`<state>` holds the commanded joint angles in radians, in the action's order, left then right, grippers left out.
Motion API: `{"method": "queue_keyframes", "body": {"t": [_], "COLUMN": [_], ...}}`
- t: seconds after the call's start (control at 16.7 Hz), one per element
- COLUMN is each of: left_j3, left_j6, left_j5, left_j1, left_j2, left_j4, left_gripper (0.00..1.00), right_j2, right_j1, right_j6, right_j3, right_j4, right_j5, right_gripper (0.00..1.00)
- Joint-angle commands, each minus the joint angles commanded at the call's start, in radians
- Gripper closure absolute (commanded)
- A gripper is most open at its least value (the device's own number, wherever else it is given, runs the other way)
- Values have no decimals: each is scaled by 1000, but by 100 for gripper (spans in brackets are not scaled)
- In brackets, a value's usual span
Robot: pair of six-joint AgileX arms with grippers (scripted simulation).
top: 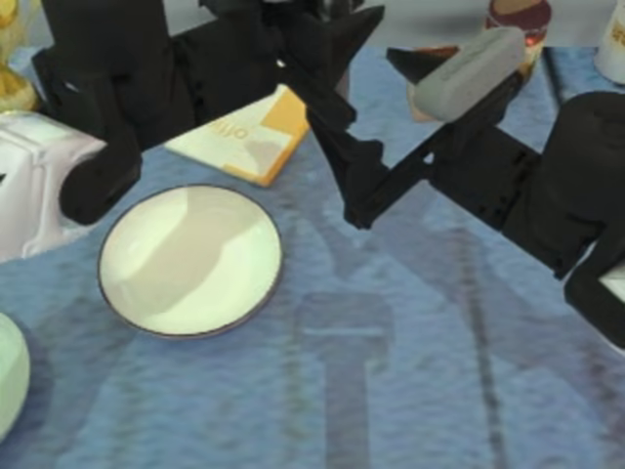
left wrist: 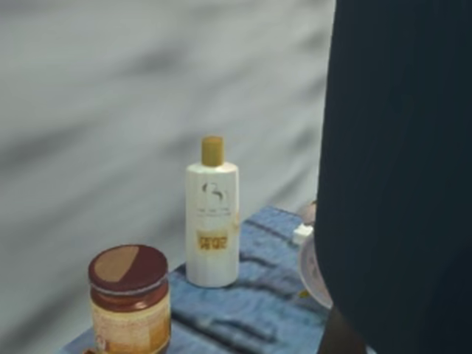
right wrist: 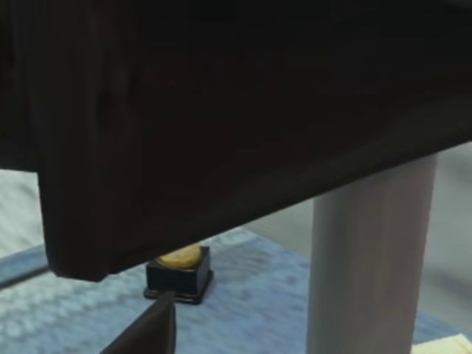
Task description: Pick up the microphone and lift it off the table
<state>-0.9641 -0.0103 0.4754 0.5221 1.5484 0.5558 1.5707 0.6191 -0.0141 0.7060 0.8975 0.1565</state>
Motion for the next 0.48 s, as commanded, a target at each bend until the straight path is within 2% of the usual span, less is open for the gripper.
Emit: {"method": "queue_keyframes", "body": {"t": [0.3, 0.48], "left_j3": [53, 67], "left_j6": [-7, -11], "left_j5": [94, 118], "left_j1": [-109, -138], "left_j2": [-56, -70], "left_j4": [-8, -10], "left_gripper": [100, 100], "right_j2": [-196, -233], "right_j1": [-22, -26], "right_j6": [-1, -1], "right_j3": [-176, -212], "right_j4": [-16, -16], "right_j5": [34, 43], "right_gripper": [0, 0]}}
